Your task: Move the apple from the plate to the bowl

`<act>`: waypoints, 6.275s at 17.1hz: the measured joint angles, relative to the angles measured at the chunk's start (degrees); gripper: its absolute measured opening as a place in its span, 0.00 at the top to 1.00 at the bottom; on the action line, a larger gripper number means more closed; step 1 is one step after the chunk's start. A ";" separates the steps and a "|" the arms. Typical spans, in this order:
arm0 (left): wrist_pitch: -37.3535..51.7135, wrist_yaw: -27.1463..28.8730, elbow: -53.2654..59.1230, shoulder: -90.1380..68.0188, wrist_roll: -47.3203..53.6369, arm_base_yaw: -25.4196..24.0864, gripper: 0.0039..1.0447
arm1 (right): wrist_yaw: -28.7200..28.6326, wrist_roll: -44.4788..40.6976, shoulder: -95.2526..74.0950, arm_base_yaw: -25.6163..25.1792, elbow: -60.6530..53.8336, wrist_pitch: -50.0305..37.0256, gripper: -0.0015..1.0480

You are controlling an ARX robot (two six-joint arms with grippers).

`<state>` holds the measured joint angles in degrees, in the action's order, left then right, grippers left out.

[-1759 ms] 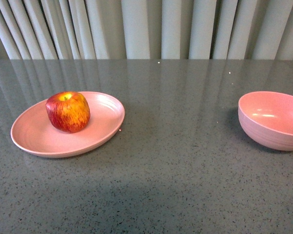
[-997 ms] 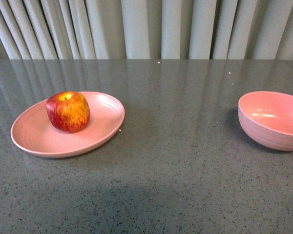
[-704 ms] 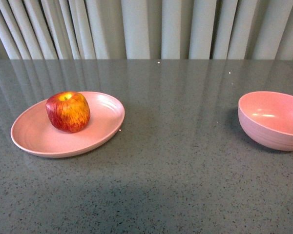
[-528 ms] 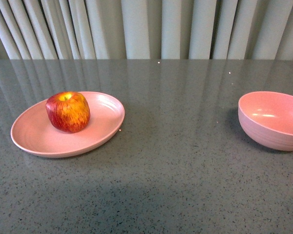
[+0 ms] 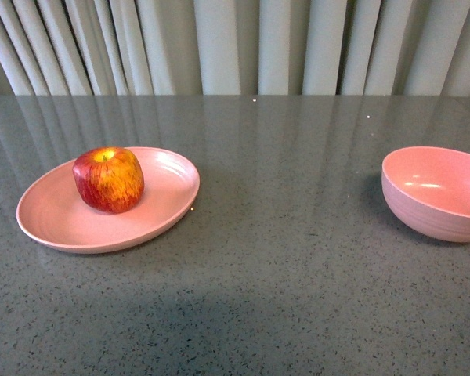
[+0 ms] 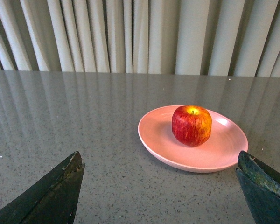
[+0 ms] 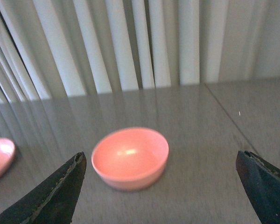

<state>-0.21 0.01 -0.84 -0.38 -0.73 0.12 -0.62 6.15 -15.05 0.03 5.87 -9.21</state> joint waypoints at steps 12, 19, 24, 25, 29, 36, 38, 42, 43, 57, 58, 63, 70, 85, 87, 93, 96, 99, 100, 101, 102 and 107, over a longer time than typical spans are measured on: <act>0.00 0.00 0.00 0.00 0.00 0.00 0.06 | 0.24 -5.55 -80.48 -0.92 55.34 3.17 0.06; 0.00 0.00 0.00 0.00 0.09 0.00 0.06 | -1.31 -2.05 -88.83 -3.89 59.49 13.64 0.06; 0.00 0.00 0.00 0.00 0.11 0.00 0.06 | -4.31 -0.17 -88.96 -4.96 56.70 14.10 0.06; 0.00 0.00 0.00 0.00 0.11 0.00 0.06 | -4.76 -0.04 -88.96 -4.92 55.84 14.23 0.06; 0.00 0.00 0.00 0.00 0.11 0.00 0.06 | -7.17 0.46 -88.76 -3.91 53.96 14.40 0.17; 0.00 0.00 0.00 0.00 0.11 0.00 0.06 | -8.92 1.57 -86.44 -3.78 53.72 15.30 0.85; 0.00 0.00 0.00 0.00 0.11 0.00 0.06 | -10.27 2.16 -84.37 -3.80 53.72 16.06 0.98; 0.00 0.00 0.00 0.00 0.13 0.00 0.06 | -12.15 3.19 -79.49 -2.91 53.72 17.22 0.98; 0.00 0.00 0.00 0.00 0.11 0.00 0.06 | -12.15 3.30 -78.82 -2.58 53.72 17.40 0.98; 0.02 0.00 0.00 0.00 0.11 0.00 0.06 | -2.78 6.56 -90.18 22.18 65.22 21.11 0.98; 0.00 0.00 0.00 0.00 0.11 0.00 0.06 | -2.51 6.84 -91.19 22.47 65.55 21.22 0.98; 0.00 0.00 0.00 0.00 0.11 0.00 0.06 | -0.76 8.20 -94.36 23.23 67.58 22.27 0.98; 0.00 0.00 0.00 0.00 0.11 0.00 0.06 | -0.20 9.53 -96.30 23.23 69.26 23.04 0.94; 0.00 0.00 0.00 0.00 0.11 0.00 0.06 | 27.93 -4.55 -41.24 26.64 30.84 -13.70 0.54; 0.00 -0.02 0.00 0.00 0.11 0.00 0.06 | 25.66 -4.74 -36.92 23.23 24.70 -14.86 0.68; 0.00 0.00 0.00 0.00 0.11 0.00 0.06 | 14.23 -5.70 -24.83 13.05 8.52 -16.90 0.98; 0.00 0.00 0.00 0.00 0.11 0.00 0.06 | 10.27 -5.77 -20.37 9.53 3.74 -15.96 0.98; 0.00 0.00 0.00 0.00 0.11 0.00 0.06 | 7.48 -5.77 -14.95 6.45 0.68 -14.12 0.98; 0.00 0.00 0.00 0.00 0.11 0.00 0.06 | 6.29 -5.77 -13.51 5.60 -0.09 -13.35 0.98; 0.00 0.00 0.00 0.00 0.13 0.00 0.06 | 2.47 -5.77 -12.17 2.69 -0.77 -12.55 0.98; 0.00 0.02 0.00 0.00 0.11 0.00 0.06 | 1.29 -5.77 -10.64 -0.11 -1.49 -11.78 0.98; 0.00 0.00 0.00 0.00 0.11 0.00 0.06 | 0.63 -5.77 -3.43 -0.04 -3.65 -6.95 0.98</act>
<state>-0.21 0.01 -0.84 -0.38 -0.62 0.12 0.01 0.38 -18.48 -0.01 2.22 -16.16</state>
